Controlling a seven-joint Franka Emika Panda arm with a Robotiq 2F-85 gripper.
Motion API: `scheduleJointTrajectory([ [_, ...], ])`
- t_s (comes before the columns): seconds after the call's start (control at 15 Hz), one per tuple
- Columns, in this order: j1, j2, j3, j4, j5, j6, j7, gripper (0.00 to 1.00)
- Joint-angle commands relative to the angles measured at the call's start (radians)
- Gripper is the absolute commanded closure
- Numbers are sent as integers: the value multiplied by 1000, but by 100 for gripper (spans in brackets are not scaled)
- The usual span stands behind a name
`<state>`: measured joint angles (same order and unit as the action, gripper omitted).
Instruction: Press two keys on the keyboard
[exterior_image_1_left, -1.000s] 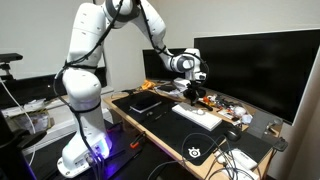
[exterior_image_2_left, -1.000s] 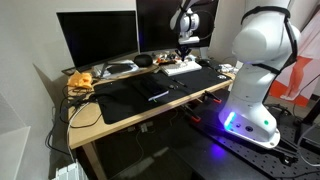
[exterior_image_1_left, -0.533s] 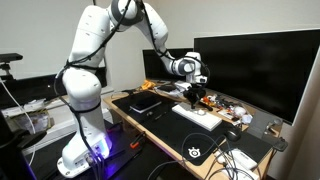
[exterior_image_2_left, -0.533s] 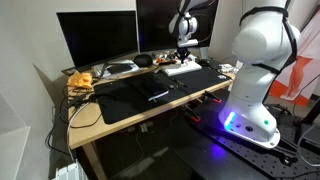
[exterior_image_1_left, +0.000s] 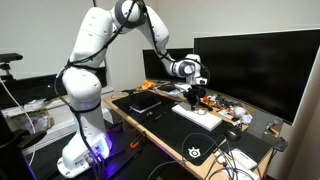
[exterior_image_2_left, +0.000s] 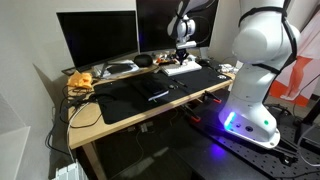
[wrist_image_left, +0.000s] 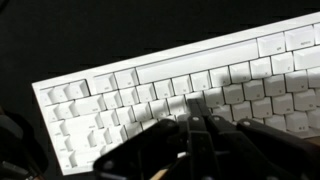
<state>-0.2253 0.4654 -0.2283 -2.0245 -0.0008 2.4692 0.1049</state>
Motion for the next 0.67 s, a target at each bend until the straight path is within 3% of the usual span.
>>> scheduleJointTrajectory([
  [0.0,4,23,-1,24,5,8,24,100],
  [0.6,8,38,-1,35,0,6,23,100],
])
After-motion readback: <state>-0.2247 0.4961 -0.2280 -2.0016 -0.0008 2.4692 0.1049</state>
